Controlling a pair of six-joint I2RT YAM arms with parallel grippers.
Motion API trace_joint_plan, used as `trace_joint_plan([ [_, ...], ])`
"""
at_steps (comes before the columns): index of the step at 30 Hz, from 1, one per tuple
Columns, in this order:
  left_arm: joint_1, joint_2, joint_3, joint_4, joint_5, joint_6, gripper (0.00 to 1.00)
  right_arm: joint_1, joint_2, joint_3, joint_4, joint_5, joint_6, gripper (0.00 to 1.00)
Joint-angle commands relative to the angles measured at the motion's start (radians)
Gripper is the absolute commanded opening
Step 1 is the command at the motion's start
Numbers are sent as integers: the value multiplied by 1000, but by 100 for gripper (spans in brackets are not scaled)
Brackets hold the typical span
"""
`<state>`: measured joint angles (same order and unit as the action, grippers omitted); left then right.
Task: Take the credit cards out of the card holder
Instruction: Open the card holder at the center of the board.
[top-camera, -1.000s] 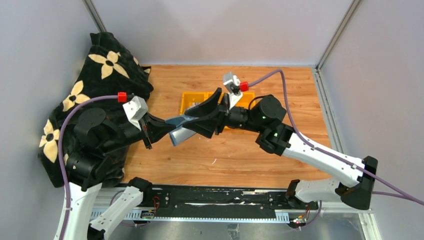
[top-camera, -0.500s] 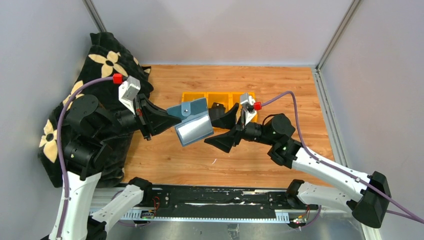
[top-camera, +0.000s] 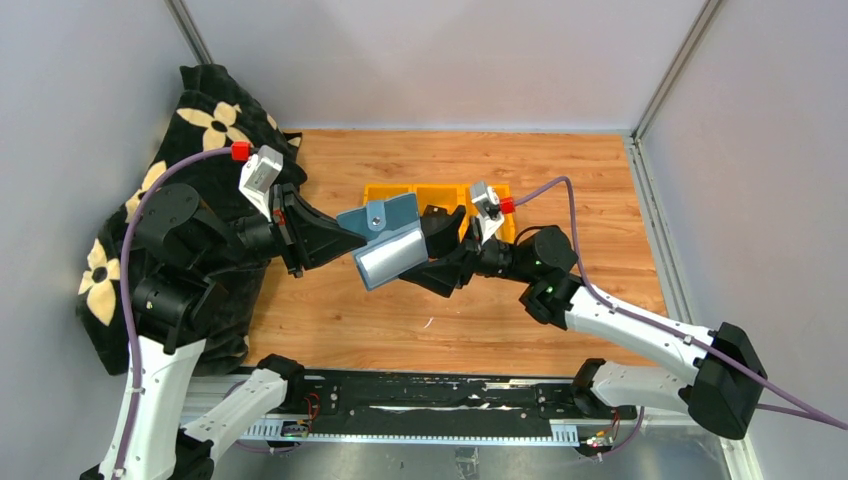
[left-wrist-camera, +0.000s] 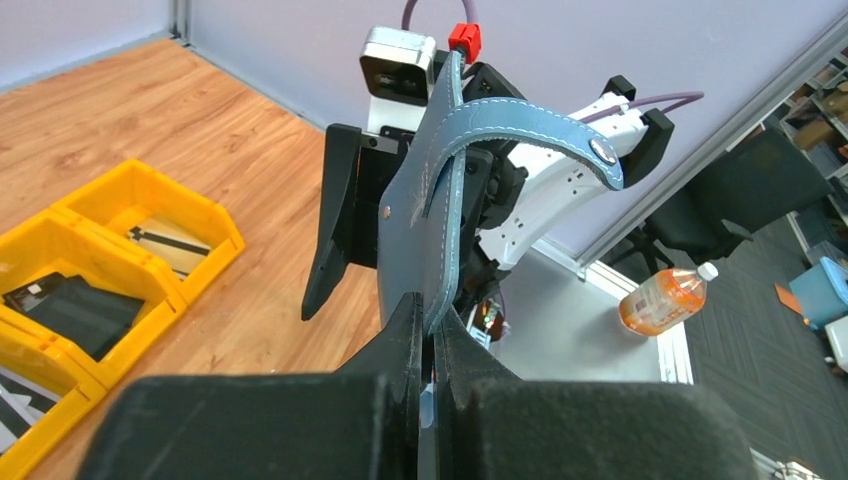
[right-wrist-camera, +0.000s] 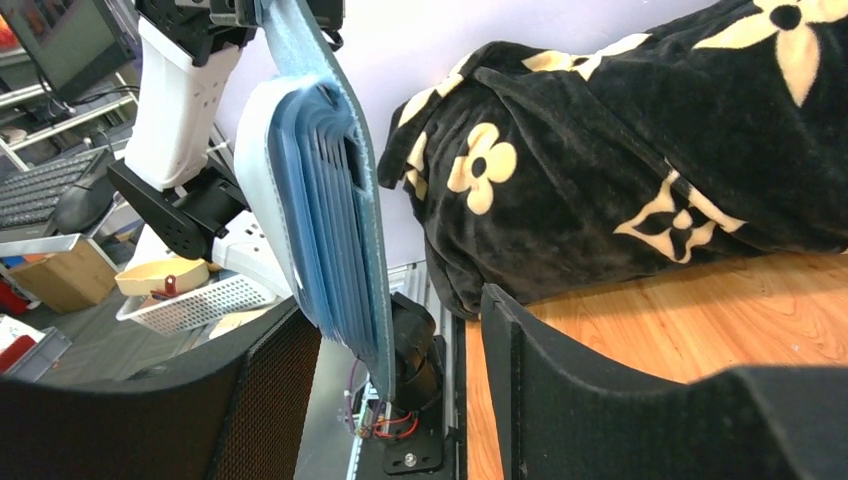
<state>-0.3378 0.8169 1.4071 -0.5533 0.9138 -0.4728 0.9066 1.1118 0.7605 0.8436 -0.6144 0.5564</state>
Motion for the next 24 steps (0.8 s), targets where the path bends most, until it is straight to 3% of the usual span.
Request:
trace_joint_plan([
  [1, -1, -5, 6, 33, 25, -20, 0, -18, -1, 28, 99, 10, 52, 62],
  [14, -1, -16, -25, 39, 30, -30, 0, -37, 86, 103, 205, 73, 181, 62],
  [24, -1, -1, -49, -25, 40, 41, 0, -37, 149, 157, 370, 23, 274, 63],
])
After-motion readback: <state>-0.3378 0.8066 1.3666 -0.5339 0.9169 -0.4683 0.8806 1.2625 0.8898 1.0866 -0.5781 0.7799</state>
